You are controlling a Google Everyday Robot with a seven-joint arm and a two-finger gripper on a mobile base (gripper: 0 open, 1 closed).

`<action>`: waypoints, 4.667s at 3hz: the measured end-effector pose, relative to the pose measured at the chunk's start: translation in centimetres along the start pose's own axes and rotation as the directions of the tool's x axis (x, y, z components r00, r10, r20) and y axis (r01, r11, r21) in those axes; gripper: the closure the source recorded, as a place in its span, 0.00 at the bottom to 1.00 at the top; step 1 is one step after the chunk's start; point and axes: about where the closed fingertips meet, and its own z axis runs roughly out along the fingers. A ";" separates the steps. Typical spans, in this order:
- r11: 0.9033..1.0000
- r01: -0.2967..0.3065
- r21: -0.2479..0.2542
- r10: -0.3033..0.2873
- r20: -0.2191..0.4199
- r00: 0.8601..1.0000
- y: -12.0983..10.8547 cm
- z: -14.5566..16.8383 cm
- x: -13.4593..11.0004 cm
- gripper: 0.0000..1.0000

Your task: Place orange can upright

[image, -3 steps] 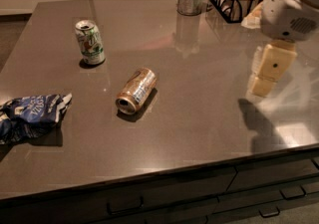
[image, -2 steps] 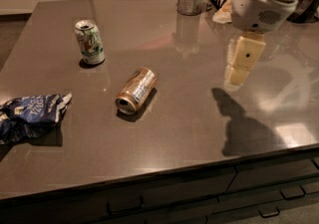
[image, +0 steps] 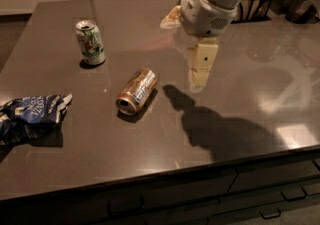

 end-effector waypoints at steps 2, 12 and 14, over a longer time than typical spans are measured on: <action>0.957 0.267 -0.113 -0.270 -0.016 0.963 -0.4 5.7 -4.7 0.00; 0.971 -0.222 -0.086 0.236 0.452 0.860 -1.6 4.8 -6.2 1.00; 0.890 -0.442 -0.111 0.392 0.680 0.620 -1.9 5.0 -6.3 1.00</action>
Offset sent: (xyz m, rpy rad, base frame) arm -0.0075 0.0921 -0.0686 -0.2166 0.0167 0.4340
